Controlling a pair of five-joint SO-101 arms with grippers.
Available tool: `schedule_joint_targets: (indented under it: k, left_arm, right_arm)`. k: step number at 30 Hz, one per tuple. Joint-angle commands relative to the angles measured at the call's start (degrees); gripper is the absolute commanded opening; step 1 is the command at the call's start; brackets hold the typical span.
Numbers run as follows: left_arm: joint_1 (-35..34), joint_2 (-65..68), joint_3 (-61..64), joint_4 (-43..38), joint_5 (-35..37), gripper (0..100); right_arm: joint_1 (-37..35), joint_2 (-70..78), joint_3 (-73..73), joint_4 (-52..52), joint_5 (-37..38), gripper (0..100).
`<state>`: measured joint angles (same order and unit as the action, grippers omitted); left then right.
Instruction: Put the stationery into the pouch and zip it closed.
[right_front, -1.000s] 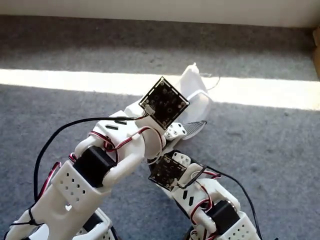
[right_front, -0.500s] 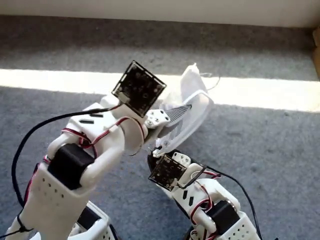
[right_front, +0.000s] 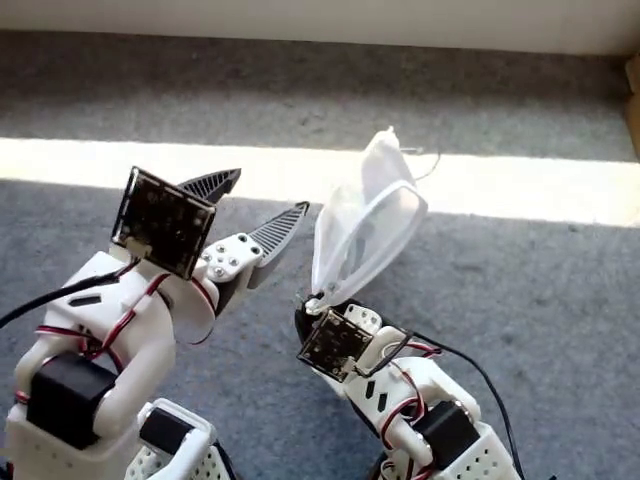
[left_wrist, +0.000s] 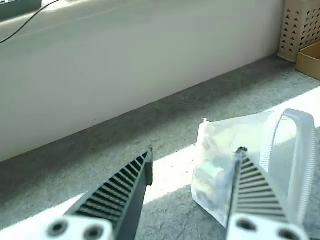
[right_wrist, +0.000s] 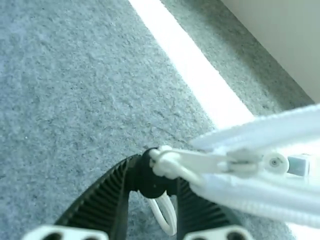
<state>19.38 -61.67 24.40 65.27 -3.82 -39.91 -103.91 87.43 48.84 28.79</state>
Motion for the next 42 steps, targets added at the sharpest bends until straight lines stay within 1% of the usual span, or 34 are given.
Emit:
schedule_joint_targets:
  k: [1, 6, 9, 10, 13, 17, 22, 25, 30, 40, 42]
  left_arm:
    - [-0.7, -1.1, 0.3, -0.4, -0.2, 25]
    - [-0.7, -1.3, 1.5, 0.2, 0.0, 25]
    - [-3.3, -1.4, 4.4, -0.2, 0.2, 25]
    - [-4.3, -1.4, 5.4, -0.3, 0.8, 24]
    - [-7.9, -1.5, 8.9, -2.3, 6.2, 24]
    - [-11.2, -1.5, 13.6, -6.2, 8.8, 24]
    - [-11.6, -1.5, 19.4, -9.3, 11.2, 24]
    - [-11.6, -1.5, 21.5, -9.3, 11.4, 24]
    - [-11.6, -1.5, 24.0, -9.4, 11.5, 24]
    - [-11.6, -1.5, 25.5, -9.4, 11.1, 24]
    - [-11.6, -1.5, 26.2, -9.7, 9.3, 24]
  right_arm:
    - [-0.3, -1.0, -0.3, -2.0, 0.6, 0.5]
    - [-0.2, -1.0, -0.3, -2.0, 0.5, 0.5]
    - [-0.2, -1.0, -0.3, -2.0, 0.4, 0.5]
    - [-0.2, -1.0, -0.3, -2.0, 0.4, 0.5]
    - [-0.2, -1.0, -0.4, -2.0, 0.4, 0.5]
    - [-0.1, -1.0, -0.6, -1.9, 0.4, 0.5]
    - [0.0, -0.9, -1.0, -1.3, 0.6, 0.5]
    - [1.3, -0.9, -1.1, 0.9, 0.6, 0.5]
    - [2.8, -0.8, -4.7, 1.7, 0.8, 0.5]
    - [2.9, -0.8, -14.1, 11.6, 0.8, 0.5]
    - [2.9, -0.8, -16.0, 13.2, 0.8, 0.5]
